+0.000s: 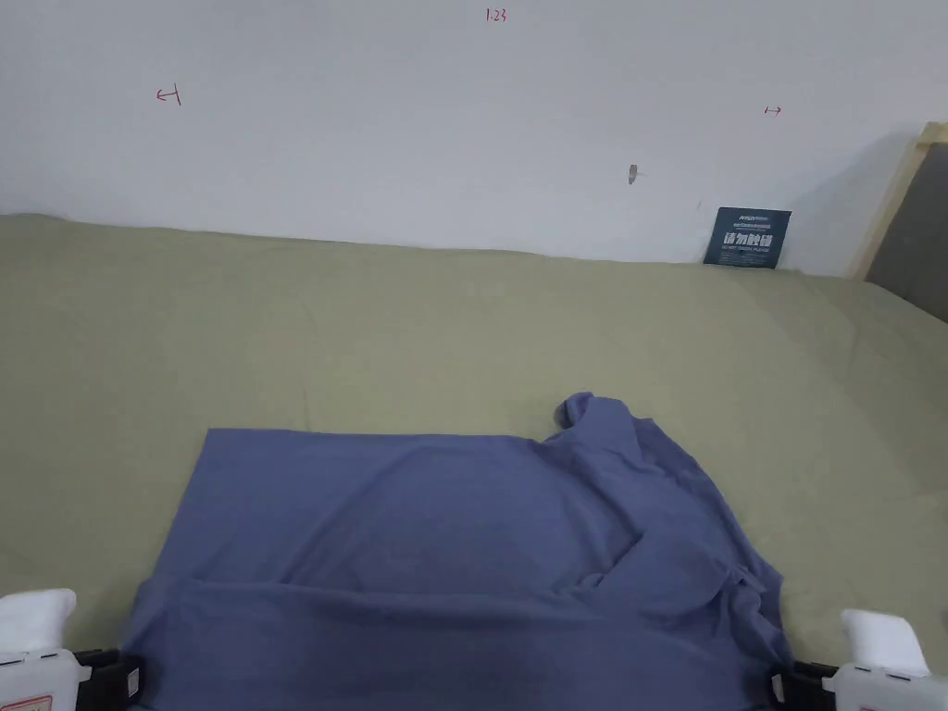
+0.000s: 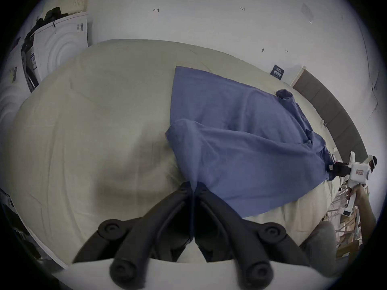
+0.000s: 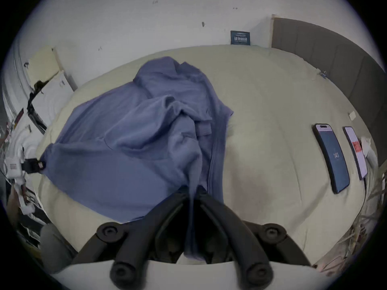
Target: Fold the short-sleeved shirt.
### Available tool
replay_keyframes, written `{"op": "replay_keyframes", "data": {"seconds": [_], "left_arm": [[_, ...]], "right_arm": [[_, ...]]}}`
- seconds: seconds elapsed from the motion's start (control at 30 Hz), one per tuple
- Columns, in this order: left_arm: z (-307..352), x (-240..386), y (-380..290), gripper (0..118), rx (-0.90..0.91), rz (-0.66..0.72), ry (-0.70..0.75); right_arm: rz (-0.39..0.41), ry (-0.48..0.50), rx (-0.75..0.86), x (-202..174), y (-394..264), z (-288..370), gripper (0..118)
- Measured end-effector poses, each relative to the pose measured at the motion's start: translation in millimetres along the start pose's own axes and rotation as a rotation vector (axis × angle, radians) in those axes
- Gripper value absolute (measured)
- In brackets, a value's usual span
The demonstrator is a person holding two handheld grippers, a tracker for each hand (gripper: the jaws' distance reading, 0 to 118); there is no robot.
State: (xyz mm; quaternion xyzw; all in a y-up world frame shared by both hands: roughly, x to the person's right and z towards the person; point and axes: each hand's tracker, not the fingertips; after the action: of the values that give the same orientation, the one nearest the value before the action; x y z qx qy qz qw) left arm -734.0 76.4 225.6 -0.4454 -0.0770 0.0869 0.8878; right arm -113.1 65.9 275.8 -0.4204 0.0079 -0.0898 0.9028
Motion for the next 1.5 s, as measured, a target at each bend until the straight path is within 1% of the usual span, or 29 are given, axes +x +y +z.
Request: {"op": "replay_keyframes", "data": {"seconds": [0.03, 0.1, 0.2, 0.37, 0.4, 0.53, 0.6, 0.67, 0.73, 0.87, 0.93, 0.97, 1.0, 1.03, 1.07, 1.1, 1.13, 1.17, 1.2, 1.23, 1.3, 1.33, 1.37, 1.4, 1.43, 1.47, 1.5], "left_arm": [[3.5, 7.0, 1.8, 2, 0.001, 0.002, -0.005], [13.8, 6.9, 3.7, 2, 0.008, 0.002, -0.022], [32.4, 3.7, 12.4, 2, 0.023, -0.001, -0.059], [71.7, 11.6, 16.0, 2, 0.026, -0.030, -0.094], [79.0, 11.2, 16.4, 2, 0.021, -0.030, -0.102], [103.8, 9.4, 0.9, 2, -0.002, -0.058, -0.105], [111.9, 12.5, -11.4, 2, -0.025, -0.065, -0.097], [112.8, 7.1, -27.9, 2, -0.052, -0.049, -0.100], [108.4, 8.9, -44.2, 2, -0.096, -0.034, -0.098], [85.4, 1.6, -75.3, 2, -0.144, 0.017, -0.071], [74.1, -2.5, -86.8, 2, -0.156, 0.044, -0.078], [69.2, -3.9, -89.8, 2, -0.153, 0.047, -0.078], [67.3, -4.2, -93.6, 14, -0.147, 0.052, -0.081], [66.0, -3.2, -94.8, 32, -0.159, 0.046, -0.068], [68.9, -4.0, -95.6, 42, -0.160, 0.045, -0.069], [78.2, -4.4, -91.7, 59, -0.141, 0.061, -0.107], [84.6, -1.8, -88.7, 79, -0.147, 0.061, -0.091], [89.6, 0.2, -85.9, 95, -0.161, 0.055, -0.043], [99.9, 2.3, -81.5, 96, -0.161, 0.050, -0.015], [112.4, -0.1, -78.6, 96, -0.119, 0.043, -0.017], [134.0, 3.3, -67.6, 93, -0.038, 0.035, -0.028], [143.5, 7.4, -60.4, 90, 0.002, 0.036, -0.008], [149.7, 8.4, -55.7, 84, 0.034, 0.033, 0.002], [156.5, 12.9, -48.5, 68, 0.070, 0.034, 0.005], [162.5, 17.2, -42.5, 37, 0.108, 0.035, 0.003], [166.1, 20.8, -38.7, 13, 0.144, 0.036, -0.001], [167.0, 22.8, -34.9, 1, 0.163, 0.032, -0.008]], "right_arm": [[-0.021, 0.016, 0.015, 1.5, 1.5, 5.4, 3], [-0.021, 0.028, 0.043, 2.1, 6.7, 18.0, 3], [0.008, 0.042, 0.080, -1.6, 17.0, 46.4, 3], [0.047, 0.051, 0.087, -7.6, 30.3, 80.1, 3], [0.055, 0.052, 0.091, -13.6, 30.5, 92.0, 3], [0.086, 0.050, 0.086, -14.8, 16.1, 113.9, 3], [0.086, 0.056, 0.054, -14.3, 2.8, 120.9, 3], [0.094, 0.056, 0.028, -13.8, -14.6, 123.0, 3], [0.111, 0.042, -0.030, -13.7, -34.4, 118.7, 3], [0.103, 0.011, -0.123, -14.4, -62.2, 102.6, 3], [0.128, -0.018, -0.139, -7.3, -71.8, 88.8, 3], [0.128, -0.013, -0.139, -7.1, -73.3, 85.9, 3], [0.130, -0.011, -0.144, -6.8, -73.3, 83.6, 5], [0.126, -0.013, -0.145, -7.2, -71.8, 84.1, 12], [0.124, -0.019, -0.150, -5.7, -68.7, 86.5, 30], [0.132, -0.054, -0.155, -6.5, -65.6, 91.4, 62], [0.138, -0.067, -0.139, -6.6, -61.8, 98.1, 82], [0.137, -0.056, -0.126, -6.7, -57.9, 106.2, 83], [0.123, -0.024, -0.071, -2.1, -50.4, 119.3, 80], [0.114, -0.014, -0.037, -4.4, -44.0, 129.9, 82], [0.121, -0.011, 0.029, -12.4, -30.1, 148.3, 82], [0.129, -0.009, 0.060, -16.7, -22.6, 153.7, 82], [0.135, -0.008, 0.084, -20.9, -17.3, 158.9, 81], [0.135, -0.002, 0.111, -26.1, -11.6, 163.6, 78], [0.131, 0.013, 0.121, -28.2, -7.5, 165.3, 69], [0.133, 0.030, 0.127, -29.2, -4.1, 165.8, 53], [0.140, 0.040, 0.140, -33.4, -1.9, 166.5, 28]]}}
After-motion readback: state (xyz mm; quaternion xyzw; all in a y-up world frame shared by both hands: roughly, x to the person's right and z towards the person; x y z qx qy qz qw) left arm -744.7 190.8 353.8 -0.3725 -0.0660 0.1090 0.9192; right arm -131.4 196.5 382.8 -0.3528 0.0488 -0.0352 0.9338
